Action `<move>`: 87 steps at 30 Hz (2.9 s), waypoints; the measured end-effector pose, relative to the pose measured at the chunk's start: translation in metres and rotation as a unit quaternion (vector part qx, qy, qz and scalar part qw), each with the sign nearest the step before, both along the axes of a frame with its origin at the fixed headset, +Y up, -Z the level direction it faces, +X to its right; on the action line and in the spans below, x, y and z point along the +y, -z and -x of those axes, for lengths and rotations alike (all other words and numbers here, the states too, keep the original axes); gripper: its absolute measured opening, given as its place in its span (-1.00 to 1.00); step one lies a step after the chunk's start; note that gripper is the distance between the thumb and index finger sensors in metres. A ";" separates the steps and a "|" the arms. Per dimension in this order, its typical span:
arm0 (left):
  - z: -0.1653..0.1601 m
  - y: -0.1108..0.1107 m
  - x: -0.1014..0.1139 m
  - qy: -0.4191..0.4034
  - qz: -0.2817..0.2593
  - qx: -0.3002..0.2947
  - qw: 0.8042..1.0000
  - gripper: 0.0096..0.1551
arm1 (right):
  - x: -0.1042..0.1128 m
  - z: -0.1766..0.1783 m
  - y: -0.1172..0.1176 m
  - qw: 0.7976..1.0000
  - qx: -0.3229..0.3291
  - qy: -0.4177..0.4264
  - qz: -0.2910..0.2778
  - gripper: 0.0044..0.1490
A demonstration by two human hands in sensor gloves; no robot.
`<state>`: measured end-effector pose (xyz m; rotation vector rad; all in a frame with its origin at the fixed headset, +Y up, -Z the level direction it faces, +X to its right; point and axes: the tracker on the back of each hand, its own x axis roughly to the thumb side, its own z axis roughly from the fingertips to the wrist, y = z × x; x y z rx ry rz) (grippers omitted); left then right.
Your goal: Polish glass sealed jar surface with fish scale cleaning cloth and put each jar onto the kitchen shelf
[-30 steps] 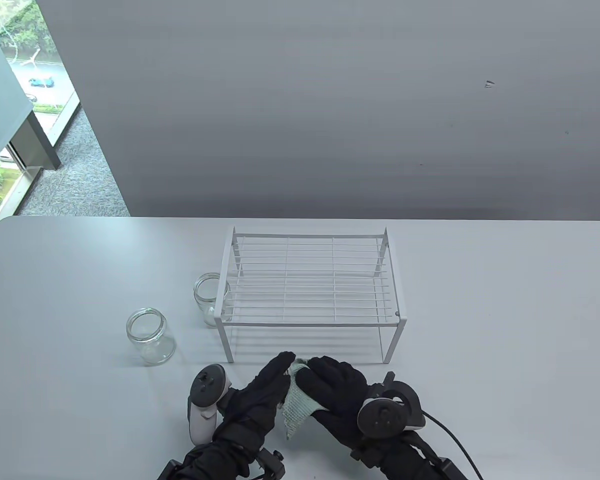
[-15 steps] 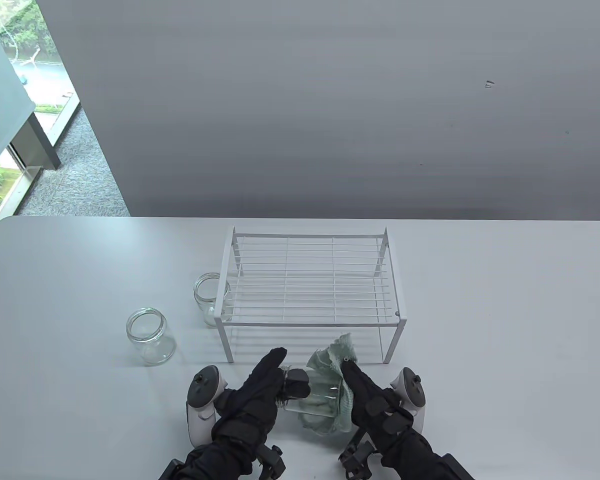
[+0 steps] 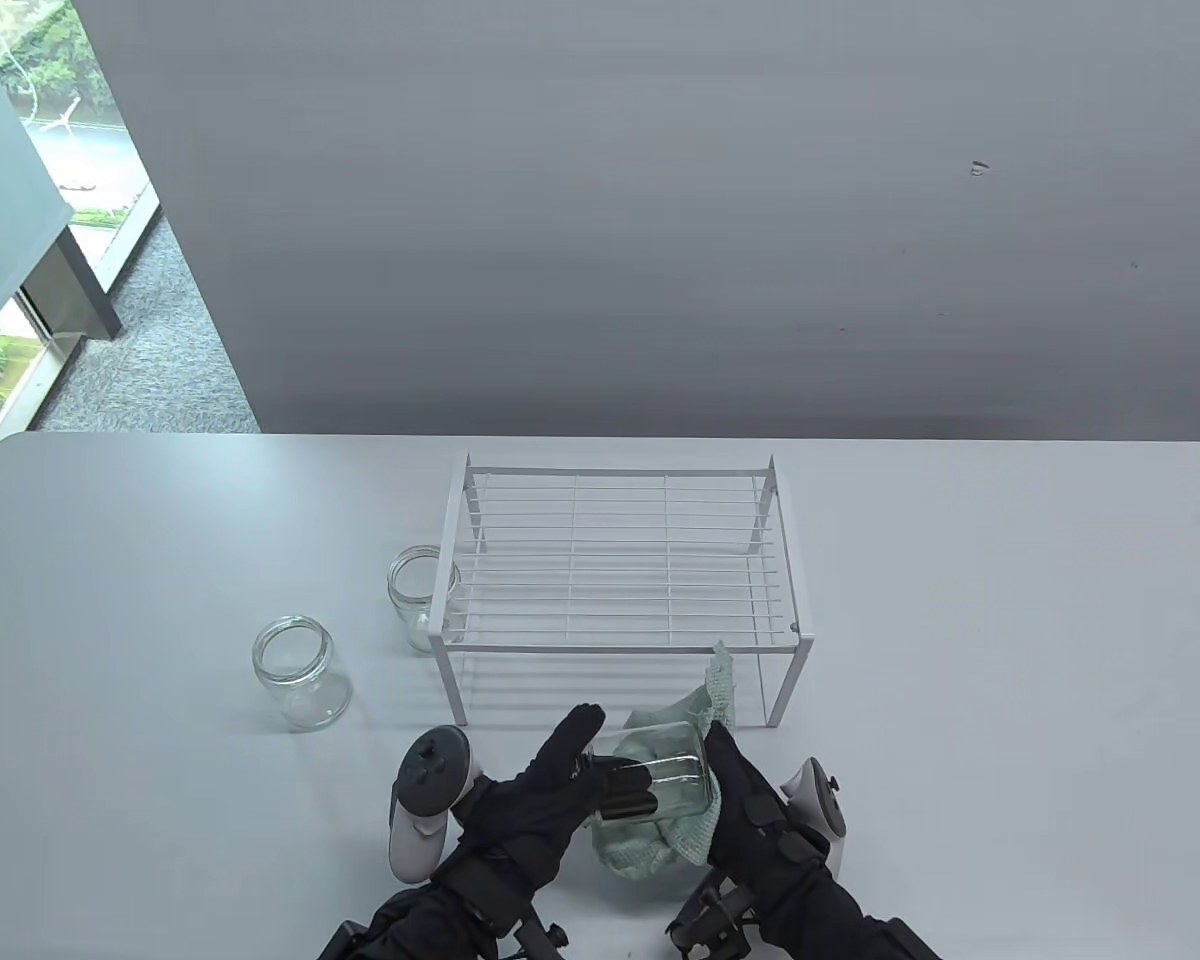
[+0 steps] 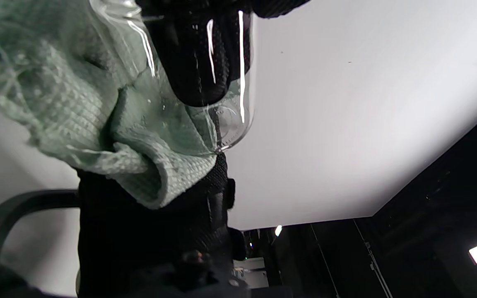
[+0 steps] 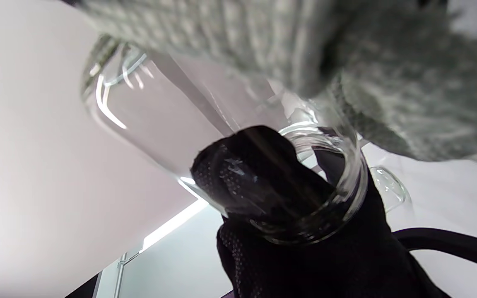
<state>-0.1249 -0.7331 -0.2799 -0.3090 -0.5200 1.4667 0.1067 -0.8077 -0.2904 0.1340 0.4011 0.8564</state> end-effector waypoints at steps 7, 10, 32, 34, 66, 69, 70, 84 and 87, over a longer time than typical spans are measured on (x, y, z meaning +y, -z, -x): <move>0.005 -0.002 -0.005 -0.010 -0.013 0.058 0.998 -0.23 | 0.002 0.025 -0.021 0.998 -0.007 0.066 0.020 0.01; 0.003 -0.003 -0.005 0.005 -0.034 0.071 0.997 -0.23 | 0.007 0.033 -0.023 0.998 0.016 0.062 -0.016 0.10; 0.002 0.000 -0.021 -0.038 0.081 0.036 0.995 -0.24 | 0.031 0.005 -0.006 0.920 -0.091 -0.308 -0.226 0.00; 0.005 0.001 -0.023 -0.060 0.100 0.035 0.993 -0.24 | 0.039 0.006 -0.006 0.873 -0.087 -0.378 -0.296 -0.01; 0.000 -0.004 -0.008 0.082 -0.026 0.035 0.996 -0.25 | 0.050 0.007 0.001 0.791 -0.057 -0.453 -0.406 -0.22; 0.005 -0.003 -0.007 0.064 -0.020 0.048 0.997 -0.26 | 0.037 -0.001 0.007 0.877 -0.033 -0.371 -0.303 -0.27; 0.006 -0.003 -0.008 0.057 -0.014 0.052 0.997 -0.26 | 0.032 -0.002 0.008 0.903 -0.018 -0.331 -0.273 -0.27; 0.014 0.000 -0.032 -0.191 0.153 0.045 0.968 -0.32 | 0.010 0.011 0.003 0.985 0.040 -0.075 -0.153 -0.10; 0.017 0.001 -0.032 -0.218 0.154 0.059 0.962 -0.33 | 0.007 0.020 -0.003 0.983 0.078 -0.061 -0.152 0.04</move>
